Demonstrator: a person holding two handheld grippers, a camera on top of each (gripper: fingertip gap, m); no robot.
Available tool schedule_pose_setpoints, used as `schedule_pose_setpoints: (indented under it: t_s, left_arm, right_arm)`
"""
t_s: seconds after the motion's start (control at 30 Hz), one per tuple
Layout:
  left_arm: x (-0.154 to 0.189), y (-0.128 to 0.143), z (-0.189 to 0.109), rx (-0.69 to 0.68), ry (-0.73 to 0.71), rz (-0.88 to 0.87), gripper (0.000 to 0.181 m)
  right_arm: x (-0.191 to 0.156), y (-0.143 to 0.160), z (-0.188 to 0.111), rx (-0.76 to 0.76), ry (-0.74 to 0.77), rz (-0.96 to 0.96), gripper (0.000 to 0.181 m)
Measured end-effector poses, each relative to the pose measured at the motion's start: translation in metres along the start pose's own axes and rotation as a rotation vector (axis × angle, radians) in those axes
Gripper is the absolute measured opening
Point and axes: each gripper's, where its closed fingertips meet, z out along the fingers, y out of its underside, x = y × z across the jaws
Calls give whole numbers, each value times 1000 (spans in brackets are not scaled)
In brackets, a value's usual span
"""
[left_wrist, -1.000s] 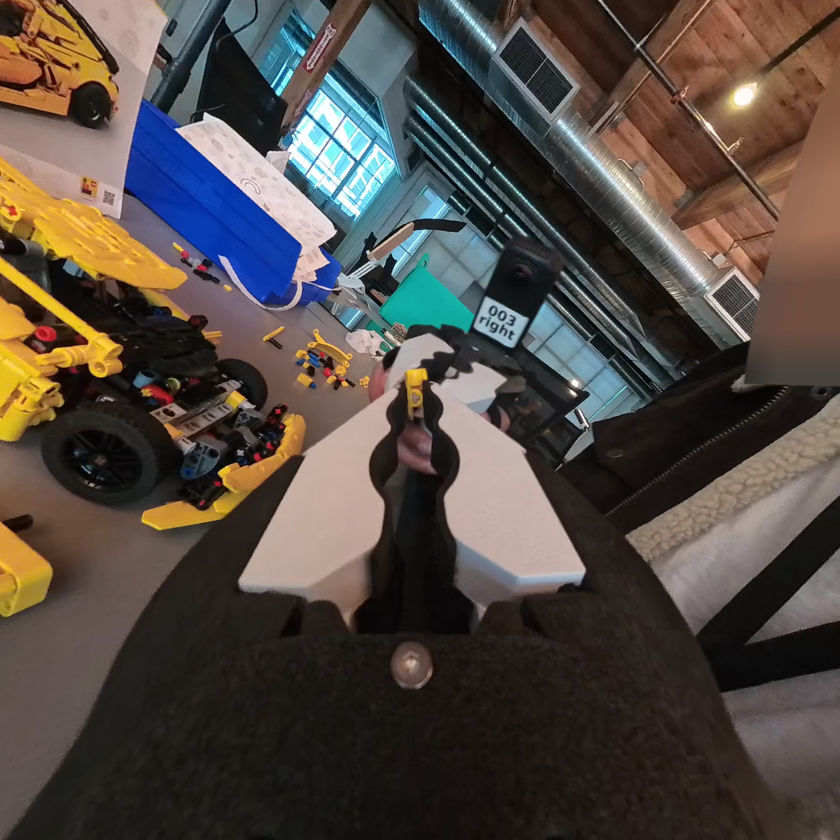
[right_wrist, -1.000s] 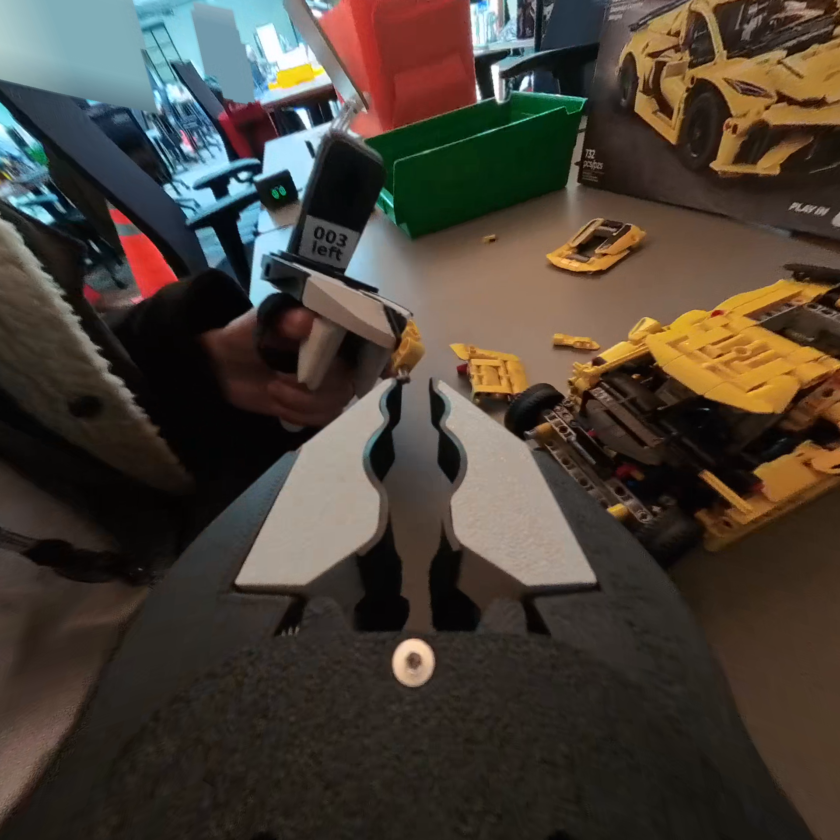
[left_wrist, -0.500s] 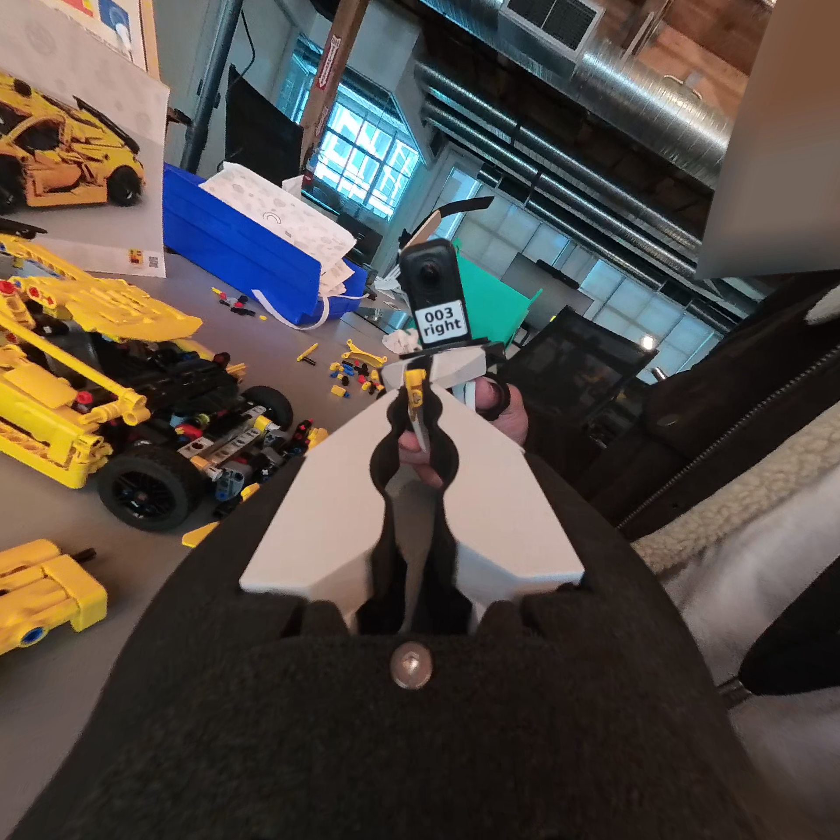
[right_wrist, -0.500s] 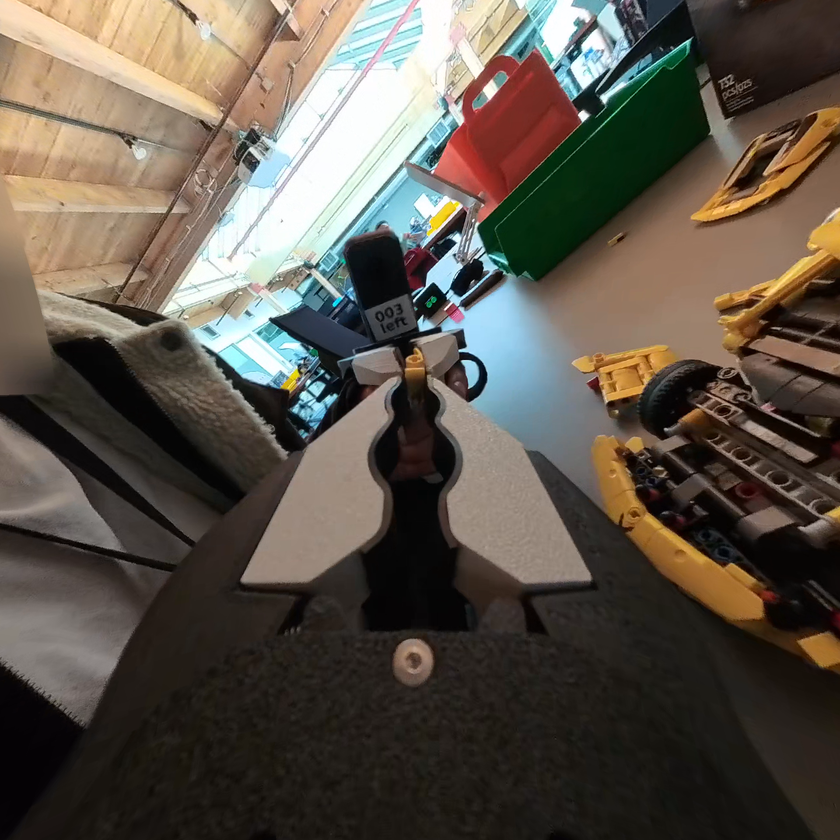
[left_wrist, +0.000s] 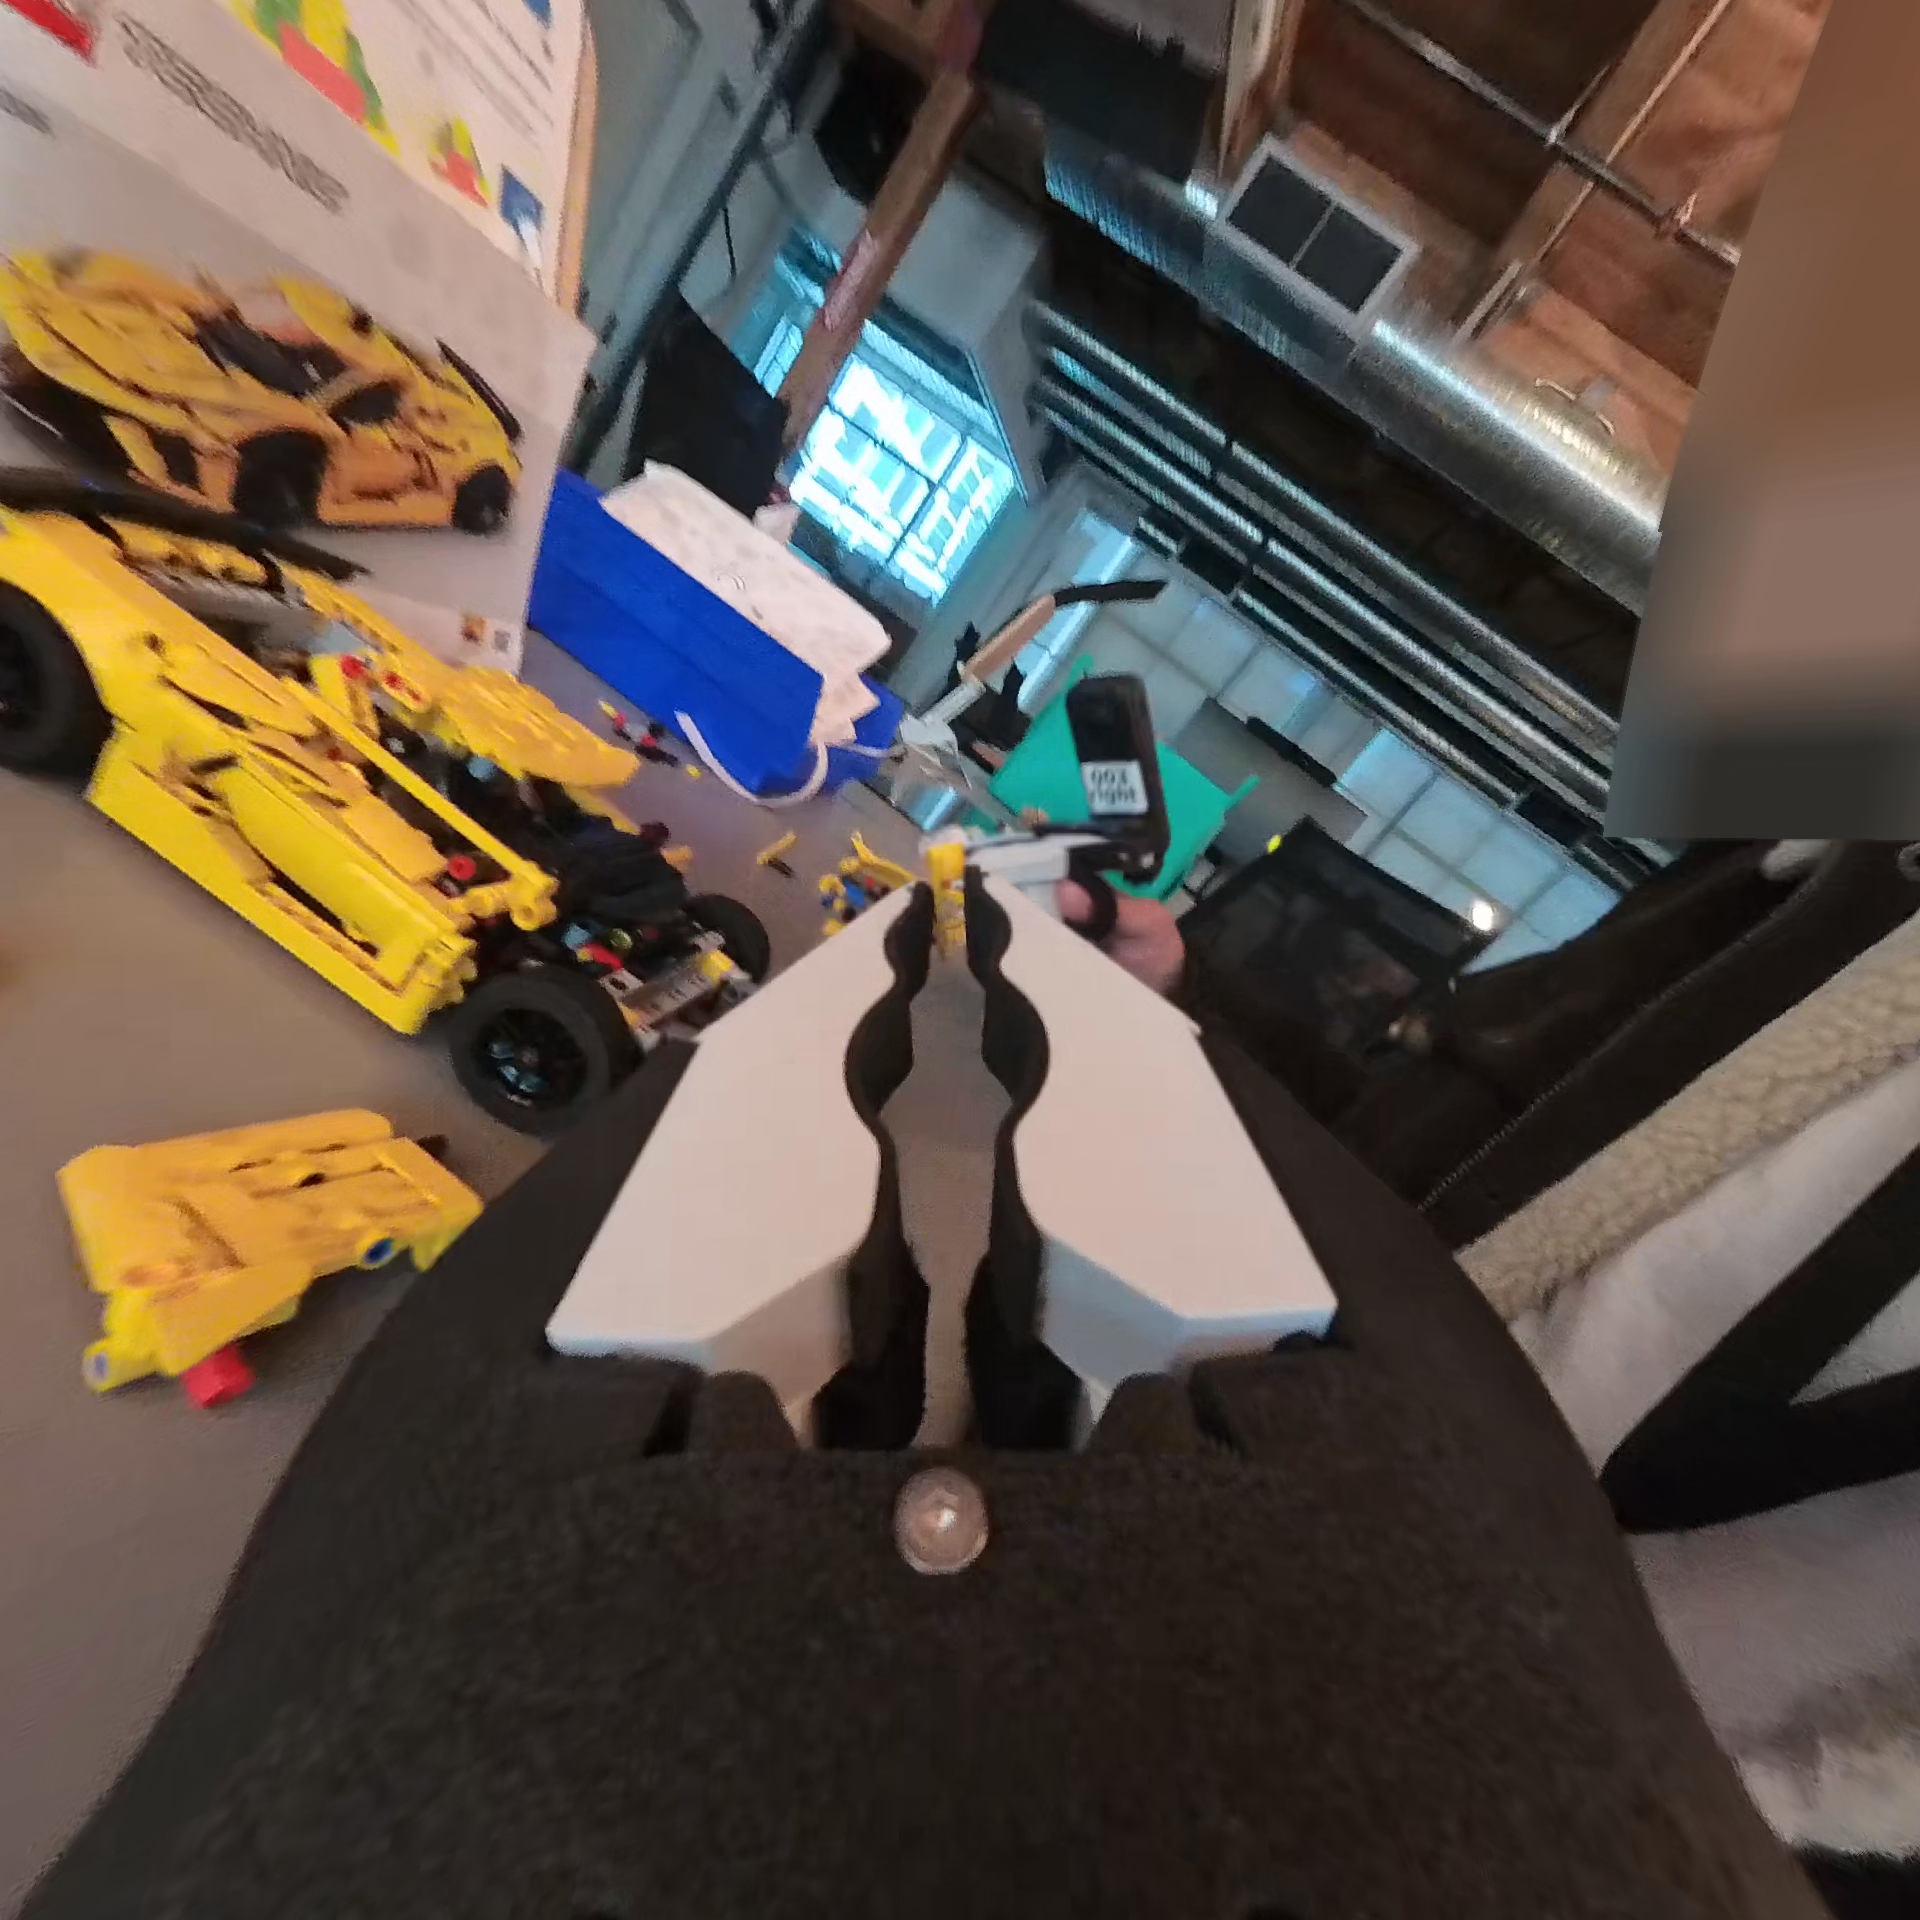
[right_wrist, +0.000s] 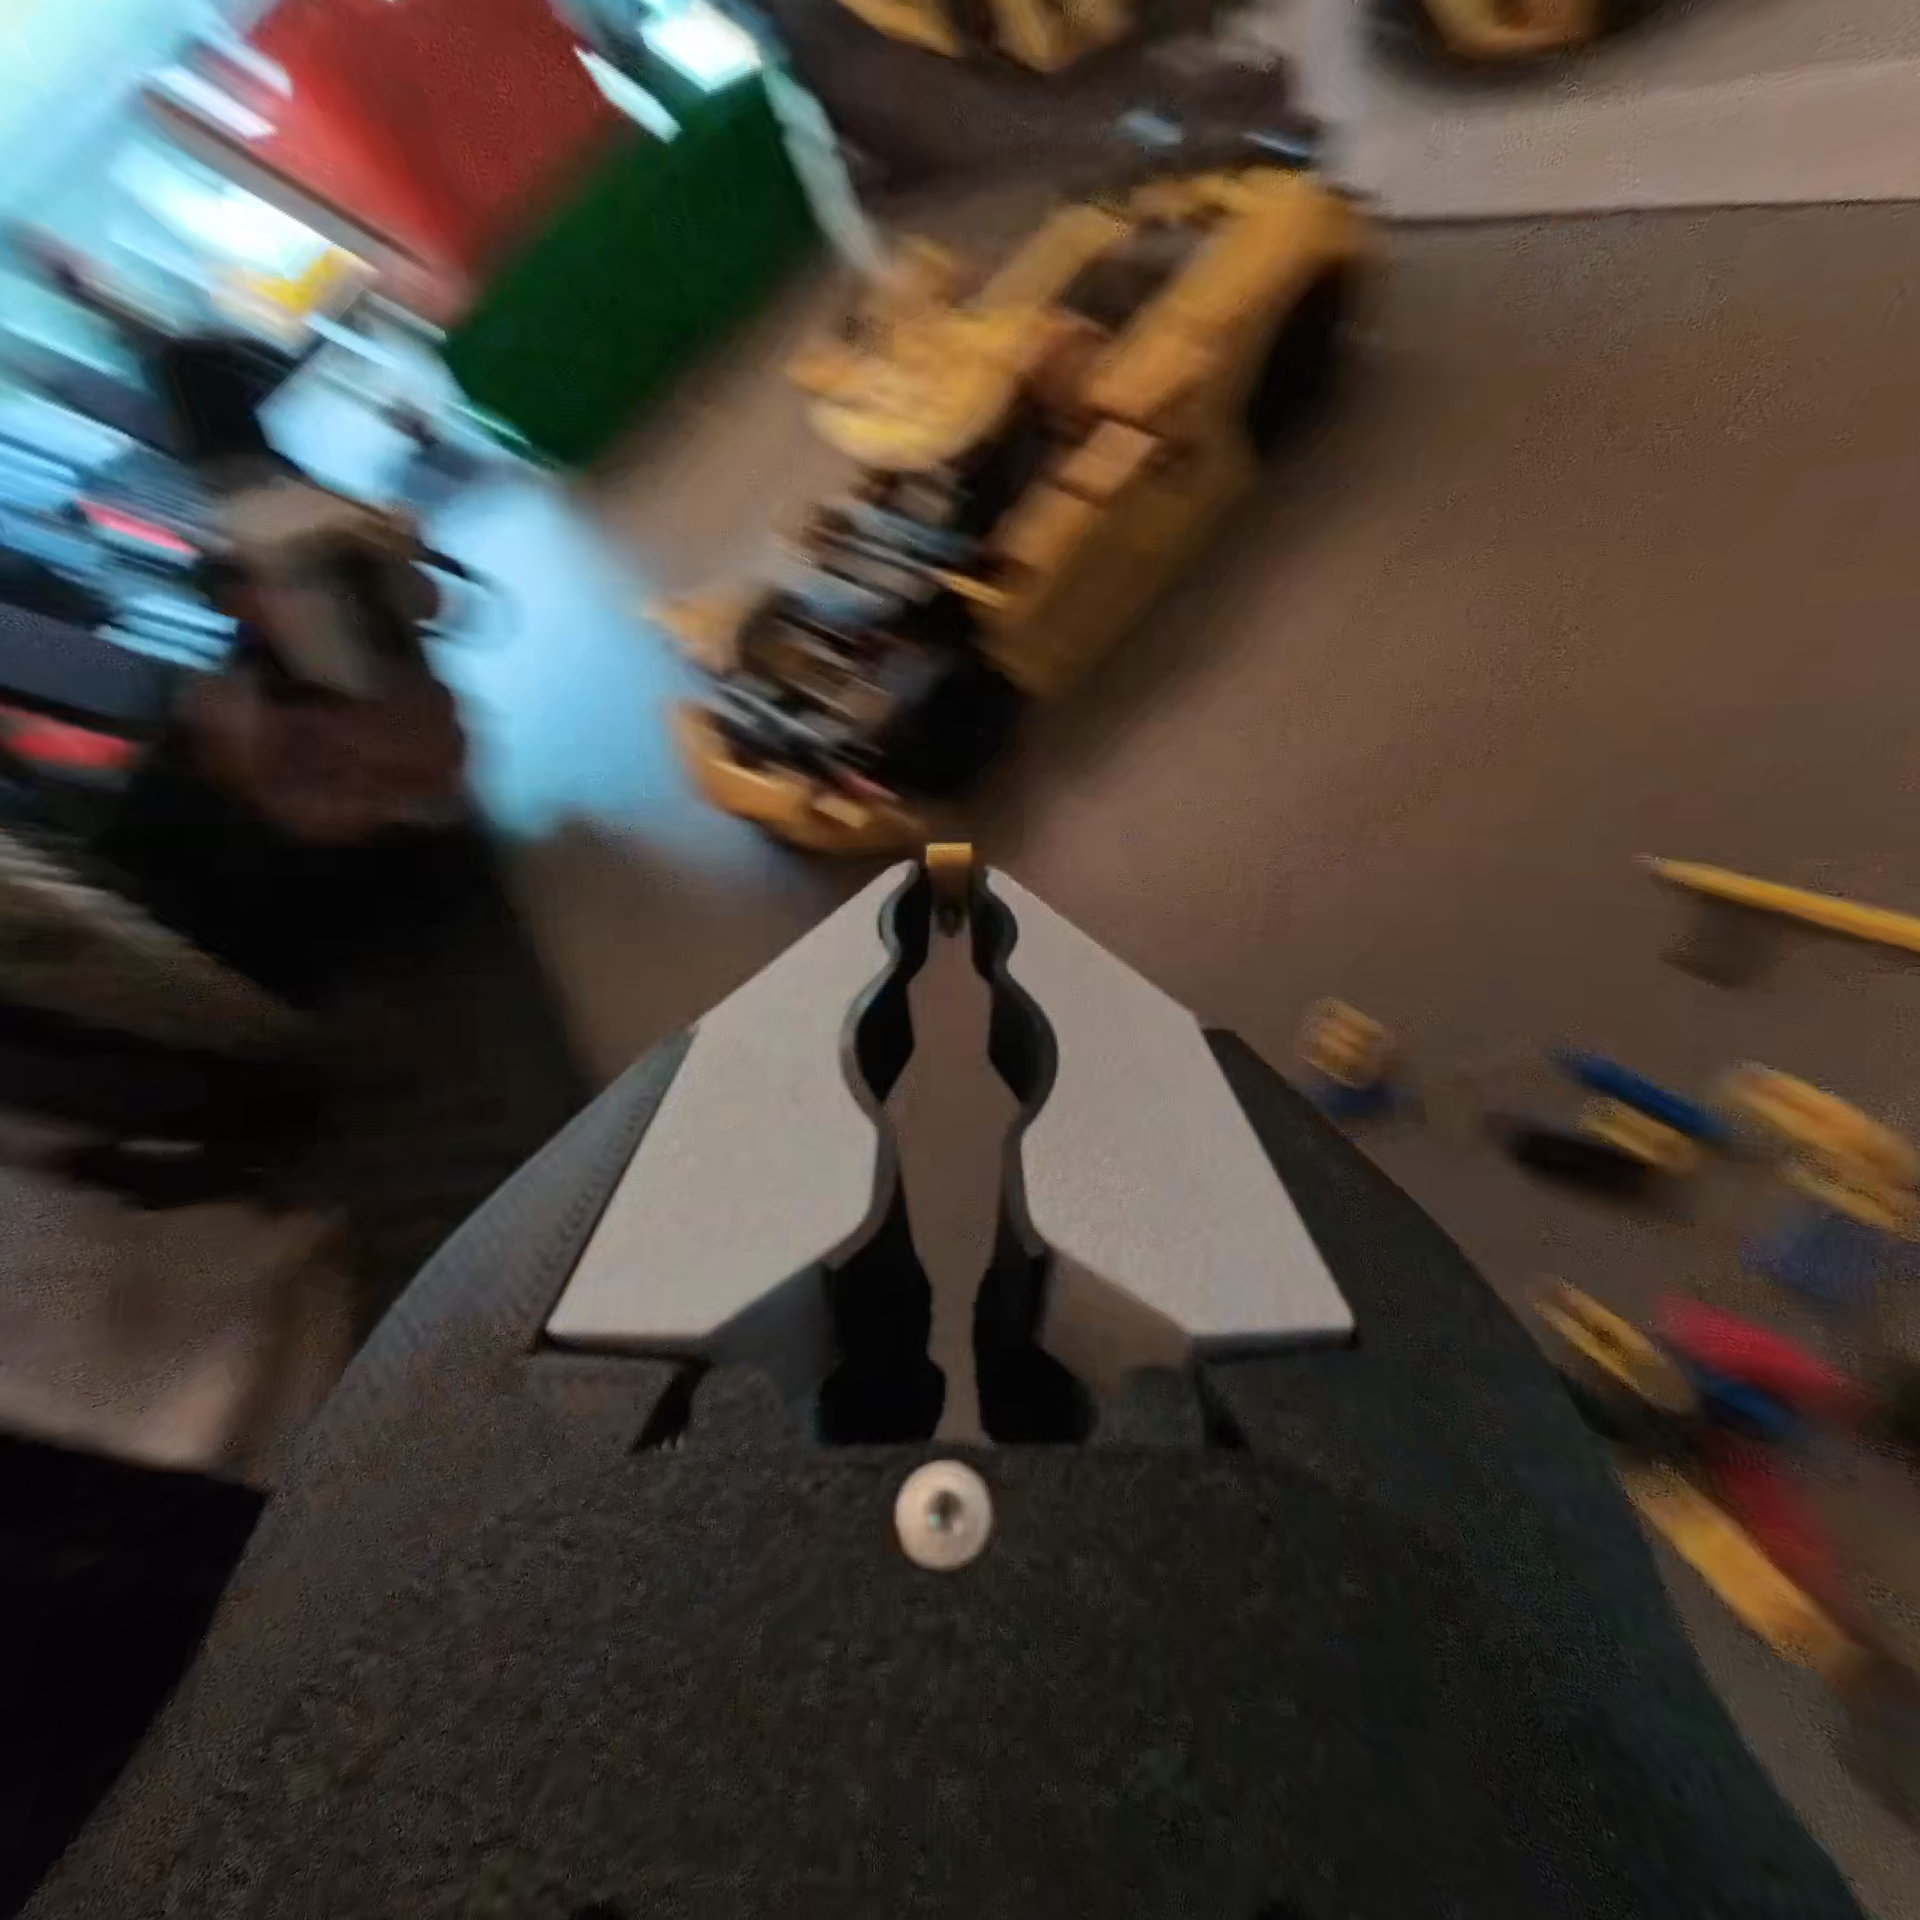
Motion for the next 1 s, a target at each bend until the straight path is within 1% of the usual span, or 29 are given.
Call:
schedule_pose_setpoints:
  t_s: [0.07,0.1,0.13,0.2,0.27,0.33,0.43,0.47,0.57,0.6,0.67,0.7,0.77,0.8,0.83,0.87,0.9,0.97,1.0]
  left_arm:
    - [9,11,8,-63,39,17,5]
    - [13,14,11,-79,52,27,5]
    - [15,17,14,-90,57,38,6]
    - [16,22,17,-112,55,49,6]
    - [16,25,19,-129,62,27,6]
    - [13,25,20,-132,61,3,6]
    - [12,26,21,-138,56,-7,6]
    - [11,27,22,-143,54,-9,6]
    - [6,34,27,-187,28,-25,6]
    - [2,41,32,-230,2,-32,5]
    - [-4,64,44,-381,-44,-21,5]
    - [-4,78,52,-464,-55,-7,5]
    - [-5,103,69,-604,-67,38,6]
    - [-2,113,80,-647,-50,52,6]
    - [3,121,92,-669,-21,45,6]
    - [8,127,104,-681,-3,21,6]
    - [10,132,115,-696,-7,-12,6]
    - [12,143,134,-760,-27,-36,6]
    - [12,146,145,-801,-26,-12,7]
  right_arm:
    - [51,26,-23,-155,254,-73,7]
    - [69,34,-33,-207,348,-116,7]
    - [79,35,-41,-205,391,-153,7]
    - [96,37,-54,-189,444,-157,7]
    - [107,39,-64,-183,454,-114,7]
    - [113,40,-68,-171,459,-99,7]
    - [116,41,-70,-166,472,-132,11]
    - [119,41,-72,-172,485,-140,9]
    - [110,36,-71,-134,427,-111,8]
    - [105,31,-70,-108,398,-93,8]
    - [91,20,-70,-51,328,-56,8]
    - [78,9,-68,10,261,-19,8]
    - [41,-11,-59,123,66,103,8]
    - [22,-17,-54,149,-24,150,7]
    - [9,-20,-49,161,-70,168,8]
    - [1,-18,-44,146,-70,156,8]
    - [-1,-15,-43,126,-34,127,8]
    - [3,-17,-52,157,52,84,8]
    - [5,-17,-60,174,81,77,8]
